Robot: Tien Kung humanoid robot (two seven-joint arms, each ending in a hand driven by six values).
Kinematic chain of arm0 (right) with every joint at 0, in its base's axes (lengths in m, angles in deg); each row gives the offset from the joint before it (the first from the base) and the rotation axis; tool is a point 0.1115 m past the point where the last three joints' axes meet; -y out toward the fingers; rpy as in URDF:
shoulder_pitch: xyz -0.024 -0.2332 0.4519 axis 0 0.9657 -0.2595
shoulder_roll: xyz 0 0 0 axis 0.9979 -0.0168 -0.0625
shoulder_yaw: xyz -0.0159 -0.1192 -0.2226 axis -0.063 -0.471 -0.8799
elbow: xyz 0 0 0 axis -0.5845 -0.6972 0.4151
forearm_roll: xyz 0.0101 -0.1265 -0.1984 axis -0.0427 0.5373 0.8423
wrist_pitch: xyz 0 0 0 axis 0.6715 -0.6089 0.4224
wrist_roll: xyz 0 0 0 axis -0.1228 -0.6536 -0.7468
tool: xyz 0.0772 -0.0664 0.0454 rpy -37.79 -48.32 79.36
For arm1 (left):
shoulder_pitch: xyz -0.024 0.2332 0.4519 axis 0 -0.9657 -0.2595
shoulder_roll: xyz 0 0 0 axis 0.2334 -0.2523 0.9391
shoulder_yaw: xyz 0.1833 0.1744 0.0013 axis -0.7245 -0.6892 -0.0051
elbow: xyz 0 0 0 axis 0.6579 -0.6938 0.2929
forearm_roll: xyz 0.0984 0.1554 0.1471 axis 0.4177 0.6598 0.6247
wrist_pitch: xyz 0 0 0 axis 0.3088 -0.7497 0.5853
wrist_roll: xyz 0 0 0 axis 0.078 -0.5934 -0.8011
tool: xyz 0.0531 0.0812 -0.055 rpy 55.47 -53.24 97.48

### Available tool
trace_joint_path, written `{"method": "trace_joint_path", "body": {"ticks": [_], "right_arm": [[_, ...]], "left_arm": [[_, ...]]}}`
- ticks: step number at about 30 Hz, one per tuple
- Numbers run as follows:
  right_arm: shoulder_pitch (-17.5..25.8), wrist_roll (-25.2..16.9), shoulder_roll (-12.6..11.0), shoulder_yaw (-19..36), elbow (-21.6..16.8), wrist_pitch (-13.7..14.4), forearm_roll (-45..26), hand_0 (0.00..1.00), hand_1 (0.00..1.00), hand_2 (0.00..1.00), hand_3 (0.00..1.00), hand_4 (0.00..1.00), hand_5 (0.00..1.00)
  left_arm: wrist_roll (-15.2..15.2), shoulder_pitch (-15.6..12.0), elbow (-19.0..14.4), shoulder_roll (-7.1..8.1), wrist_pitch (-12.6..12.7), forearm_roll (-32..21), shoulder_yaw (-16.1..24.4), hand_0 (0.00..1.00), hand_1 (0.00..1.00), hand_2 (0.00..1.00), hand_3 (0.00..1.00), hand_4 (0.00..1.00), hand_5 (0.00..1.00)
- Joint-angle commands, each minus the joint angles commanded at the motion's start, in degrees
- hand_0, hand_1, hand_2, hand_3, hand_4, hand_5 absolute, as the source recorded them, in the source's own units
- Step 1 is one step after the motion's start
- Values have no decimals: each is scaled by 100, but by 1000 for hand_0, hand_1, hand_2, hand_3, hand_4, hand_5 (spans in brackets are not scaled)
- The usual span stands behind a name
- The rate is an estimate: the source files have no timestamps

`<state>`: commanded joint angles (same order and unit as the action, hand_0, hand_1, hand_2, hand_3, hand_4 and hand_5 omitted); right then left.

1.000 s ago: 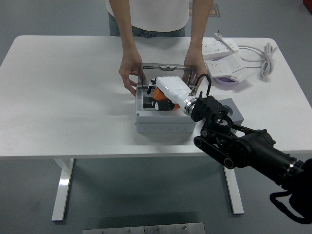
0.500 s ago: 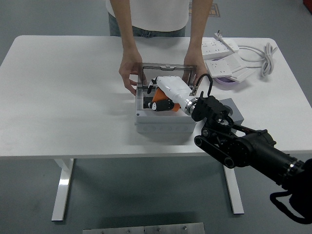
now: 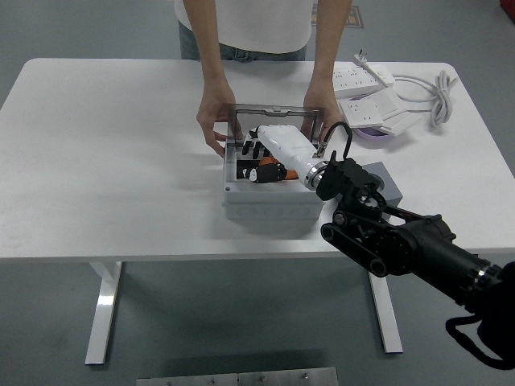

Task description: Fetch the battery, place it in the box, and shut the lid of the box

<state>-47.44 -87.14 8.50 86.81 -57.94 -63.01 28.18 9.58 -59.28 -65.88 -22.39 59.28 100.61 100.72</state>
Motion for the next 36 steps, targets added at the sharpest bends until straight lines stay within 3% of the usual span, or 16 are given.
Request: {"method": "trace_joint_path", "body": {"ticks": [6, 24, 26, 27, 36], "right_arm": [[18, 96, -33, 90, -109, -41, -208, 551, 430, 479, 516, 797, 363], [231, 335, -425, 556, -763, -74, -2434, 516, 437, 506, 547, 825, 430], [245, 381, -454, 562, -838, -80, -2515, 516, 437, 506, 547, 825, 430], [252, 412, -471, 561, -877, -83, -2541, 423, 409, 491, 535, 828, 440], [382, 881, -704, 783, -1408, -65, -2425, 392, 405, 490, 533, 826, 453]], "left_arm": [[-6, -10, -2, 3, 0, -6, -3, 632, 698, 573, 541, 500, 2], [-12, -103, -9, -10, 37, -139, -71, 632, 698, 573, 541, 500, 2], [-10, -113, -9, -10, 45, -162, -83, 632, 698, 573, 541, 500, 2], [-9, -118, -9, -8, 49, -174, -89, 632, 698, 573, 541, 500, 2], [-19, -201, -11, -10, 84, -251, -119, 632, 698, 573, 541, 500, 2]]}}
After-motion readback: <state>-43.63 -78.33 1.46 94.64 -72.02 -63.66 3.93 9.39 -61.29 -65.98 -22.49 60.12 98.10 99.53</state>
